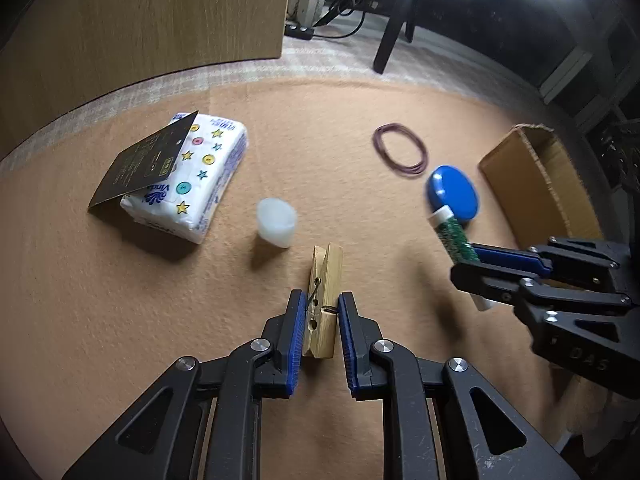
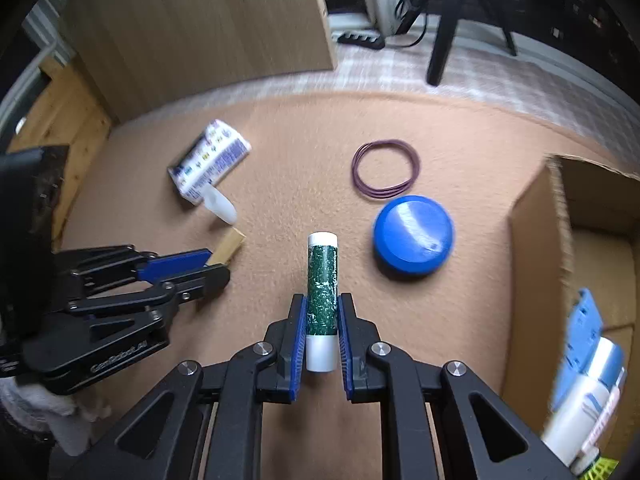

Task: Organize objects
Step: 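Carry the clothespin and glue stick into the box and release both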

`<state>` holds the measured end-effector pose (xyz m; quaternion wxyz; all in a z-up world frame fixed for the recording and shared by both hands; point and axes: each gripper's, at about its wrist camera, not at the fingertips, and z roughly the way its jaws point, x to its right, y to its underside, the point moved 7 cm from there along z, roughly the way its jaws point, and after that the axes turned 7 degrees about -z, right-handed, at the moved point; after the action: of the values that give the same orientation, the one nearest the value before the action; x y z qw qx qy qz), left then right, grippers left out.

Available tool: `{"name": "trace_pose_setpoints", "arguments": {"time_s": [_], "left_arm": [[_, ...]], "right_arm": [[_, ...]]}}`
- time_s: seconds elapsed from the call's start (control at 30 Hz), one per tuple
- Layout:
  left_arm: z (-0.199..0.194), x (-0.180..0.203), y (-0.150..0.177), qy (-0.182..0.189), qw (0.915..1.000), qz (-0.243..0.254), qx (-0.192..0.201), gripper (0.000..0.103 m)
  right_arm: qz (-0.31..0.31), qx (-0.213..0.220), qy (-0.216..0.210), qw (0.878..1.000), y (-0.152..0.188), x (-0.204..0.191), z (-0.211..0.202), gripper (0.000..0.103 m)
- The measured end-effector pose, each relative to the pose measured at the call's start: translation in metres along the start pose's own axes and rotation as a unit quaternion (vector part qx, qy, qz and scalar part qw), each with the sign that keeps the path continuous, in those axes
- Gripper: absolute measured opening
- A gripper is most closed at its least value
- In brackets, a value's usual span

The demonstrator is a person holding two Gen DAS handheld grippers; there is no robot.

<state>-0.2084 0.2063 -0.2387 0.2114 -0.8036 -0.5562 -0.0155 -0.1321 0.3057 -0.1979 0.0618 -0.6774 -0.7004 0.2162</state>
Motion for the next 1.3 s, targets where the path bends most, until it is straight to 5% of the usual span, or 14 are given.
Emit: {"name": "trace_pose_setpoints", "arguments": {"time_s": [0.6,1.0,1.3], "left_arm": [[-0.046,0.137,-0.024,0.082,0.9938,0.052,0.055,0.018],[-0.017,0.246,-0.001,0.115,0.9875,0.104,0.029,0.019],[-0.002,0.267,0.013,0.112,0.9875,0.111,0.012,0.019]], "right_arm": [[0.071,0.079,0.062,0.992,0.035,0.097,-0.118,0.014],[0.137,0.070,0.085,0.984,0.080,0.165,-0.133,0.014],[0.146,0.061,0.086,0.984,0.093,0.178,-0.128,0.014]]}}
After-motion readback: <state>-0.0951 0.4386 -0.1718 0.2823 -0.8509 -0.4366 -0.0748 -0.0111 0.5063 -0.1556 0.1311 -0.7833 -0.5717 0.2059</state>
